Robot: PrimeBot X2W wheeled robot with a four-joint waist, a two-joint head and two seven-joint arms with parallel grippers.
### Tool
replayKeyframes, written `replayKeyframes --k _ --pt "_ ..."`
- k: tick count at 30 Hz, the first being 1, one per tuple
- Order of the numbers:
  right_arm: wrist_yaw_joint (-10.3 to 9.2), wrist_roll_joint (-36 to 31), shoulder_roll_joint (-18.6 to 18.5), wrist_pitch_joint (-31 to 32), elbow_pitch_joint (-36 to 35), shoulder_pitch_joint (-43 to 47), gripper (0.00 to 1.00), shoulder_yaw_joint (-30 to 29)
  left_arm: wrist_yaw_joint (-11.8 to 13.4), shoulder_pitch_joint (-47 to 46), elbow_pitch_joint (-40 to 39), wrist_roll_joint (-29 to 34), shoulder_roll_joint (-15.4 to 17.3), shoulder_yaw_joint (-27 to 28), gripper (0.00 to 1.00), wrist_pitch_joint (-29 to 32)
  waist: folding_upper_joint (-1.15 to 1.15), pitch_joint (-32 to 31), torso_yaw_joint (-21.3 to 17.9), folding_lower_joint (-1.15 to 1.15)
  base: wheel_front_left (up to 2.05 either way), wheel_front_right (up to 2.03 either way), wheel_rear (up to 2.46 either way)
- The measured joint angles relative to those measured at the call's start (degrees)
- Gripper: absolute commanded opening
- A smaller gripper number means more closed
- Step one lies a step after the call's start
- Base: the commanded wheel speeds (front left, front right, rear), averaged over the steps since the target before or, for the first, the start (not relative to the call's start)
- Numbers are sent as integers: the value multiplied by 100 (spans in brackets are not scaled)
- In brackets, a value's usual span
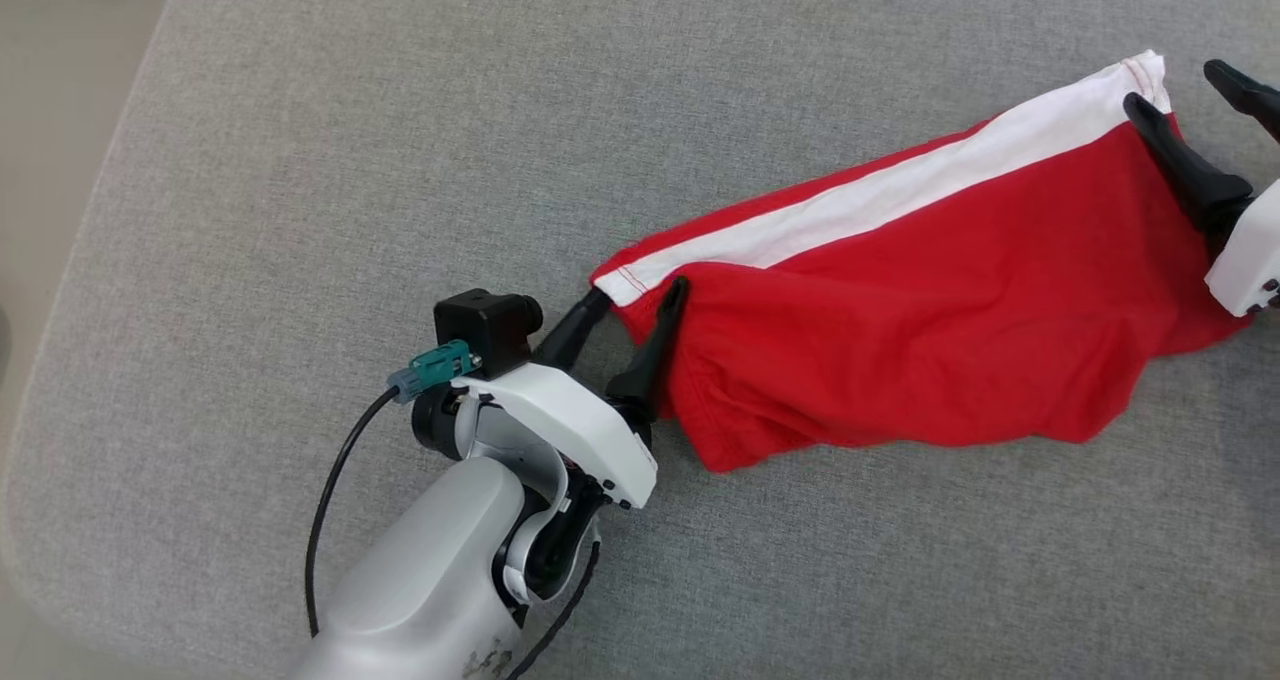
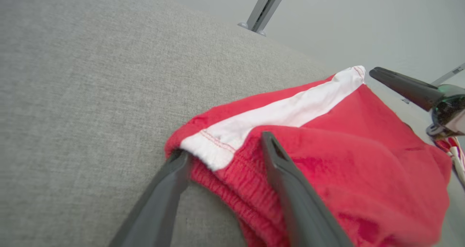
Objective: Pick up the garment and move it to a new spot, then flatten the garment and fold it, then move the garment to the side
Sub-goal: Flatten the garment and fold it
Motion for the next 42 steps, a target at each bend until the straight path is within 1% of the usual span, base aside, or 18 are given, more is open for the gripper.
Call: replayKeyframes --k 3,7,9,11,13,16,20,25,28,29,31,33,35,38,42 --pt "0 54 -132 328 -147 -135 100 170 249 60 -124 136 158 42 100 -137 0 -26 -88 0 0 0 0" --pt "0 230 -234 1078 -210 -208 100 286 662 389 -608 533 482 121 100 -522 0 -59 -212 0 0 0 0" --pt "0 265 -259 1335 -187 -304 100 222 804 583 -876 661 532 121 100 -604 0 -9 -221 0 0 0 0" --pt "0 283 -221 1574 -110 -299 100 180 865 794 -1090 728 495 83 100 -654 0 29 -185 0 0 0 0" --pt "0 300 -162 1781 -27 -260 100 148 983 928 -1277 859 492 88 100 -703 0 60 -126 0 0 0 0" --pt "-1 327 -100 2017 -34 -232 100 83 1031 1077 -1501 1014 435 123 100 -751 0 143 -30 0 0 0 0" --pt "-19 402 -40 2124 -94 -198 100 -13 1029 1272 -1657 1246 271 202 100 -771 0 191 89 0 0 0 0" --pt "-26 499 47 2464 -387 -53 100 101 894 1563 -1657 1462 165 349 100 -777 0 67 110 0 0 0 0" --pt "-25 490 -32 2671 -530 -31 100 165 809 1649 -1605 1586 114 411 100 -777 0 35 96 0 0 0 0" --pt "-25 482 -41 2674 -543 -24 0 165 784 1650 -1577 1617 99 437 100 -777 0 27 91 0 0 0 0" --pt "-21 612 -20 2742 -543 54 0 115 725 1654 -1524 1685 76 497 100 -777 0 -3 52 0 0 0 0" --pt "-5 672 31 2625 -476 129 0 -12 658 1677 -1465 1745 52 559 100 -778 0 -44 -25 0 0 0 0" --pt "-5 923 174 2393 -369 388 0 -207 573 1818 -1316 1849 55 691 100 -777 0 -203 -174 0 0 0 0" --pt "-5 1211 274 2113 -376 739 0 -420 485 2123 -1209 1954 189 849 100 -786 0 -437 -394 0 0 0 0" --pt "-4 1589 233 1871 -310 1334 0 -665 423 2566 -1226 2067 347 1134 100 -786 0 -814 -739 0 0 0 0"
